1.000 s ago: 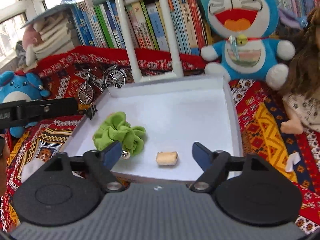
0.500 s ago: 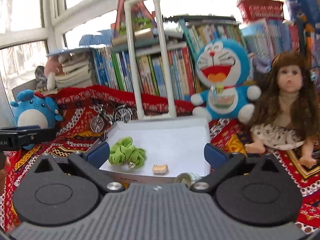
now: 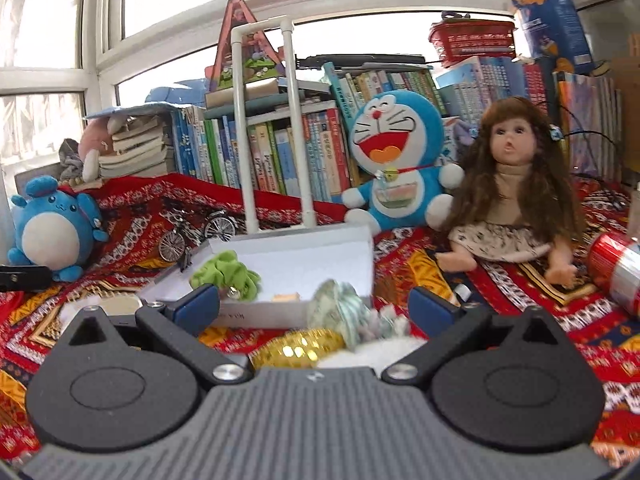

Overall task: Organize soft objects
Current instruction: 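Move the left gripper back toward the blue face mask, then grasp the blue face mask with the left gripper while the right grasps the blue pouch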

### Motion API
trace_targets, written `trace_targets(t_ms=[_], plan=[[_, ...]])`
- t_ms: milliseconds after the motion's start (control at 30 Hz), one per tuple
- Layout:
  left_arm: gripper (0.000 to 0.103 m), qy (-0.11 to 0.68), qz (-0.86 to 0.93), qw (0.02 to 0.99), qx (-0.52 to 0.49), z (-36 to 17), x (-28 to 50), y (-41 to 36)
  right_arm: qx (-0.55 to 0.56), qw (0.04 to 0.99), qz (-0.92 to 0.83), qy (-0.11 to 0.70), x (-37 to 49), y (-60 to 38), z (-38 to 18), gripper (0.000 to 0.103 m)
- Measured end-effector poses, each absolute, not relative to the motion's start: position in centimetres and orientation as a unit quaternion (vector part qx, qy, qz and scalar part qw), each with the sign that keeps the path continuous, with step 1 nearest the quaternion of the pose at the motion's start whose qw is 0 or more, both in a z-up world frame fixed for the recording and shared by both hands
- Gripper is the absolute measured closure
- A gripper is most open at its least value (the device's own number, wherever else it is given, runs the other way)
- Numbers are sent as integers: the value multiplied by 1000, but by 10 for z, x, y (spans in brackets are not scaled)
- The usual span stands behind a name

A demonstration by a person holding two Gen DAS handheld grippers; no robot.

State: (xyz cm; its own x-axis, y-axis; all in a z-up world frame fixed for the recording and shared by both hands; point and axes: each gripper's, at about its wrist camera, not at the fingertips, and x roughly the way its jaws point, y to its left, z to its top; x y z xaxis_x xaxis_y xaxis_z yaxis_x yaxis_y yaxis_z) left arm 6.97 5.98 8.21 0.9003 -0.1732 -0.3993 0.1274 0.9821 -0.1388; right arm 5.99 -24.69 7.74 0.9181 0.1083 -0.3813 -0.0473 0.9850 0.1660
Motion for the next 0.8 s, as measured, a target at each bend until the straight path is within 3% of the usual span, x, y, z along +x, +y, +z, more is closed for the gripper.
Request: trace_targets(t_ms=[800], plan=[[0,252,-16,965,-66,4,35,64,69,967,-32,244,14,-253,26,0]])
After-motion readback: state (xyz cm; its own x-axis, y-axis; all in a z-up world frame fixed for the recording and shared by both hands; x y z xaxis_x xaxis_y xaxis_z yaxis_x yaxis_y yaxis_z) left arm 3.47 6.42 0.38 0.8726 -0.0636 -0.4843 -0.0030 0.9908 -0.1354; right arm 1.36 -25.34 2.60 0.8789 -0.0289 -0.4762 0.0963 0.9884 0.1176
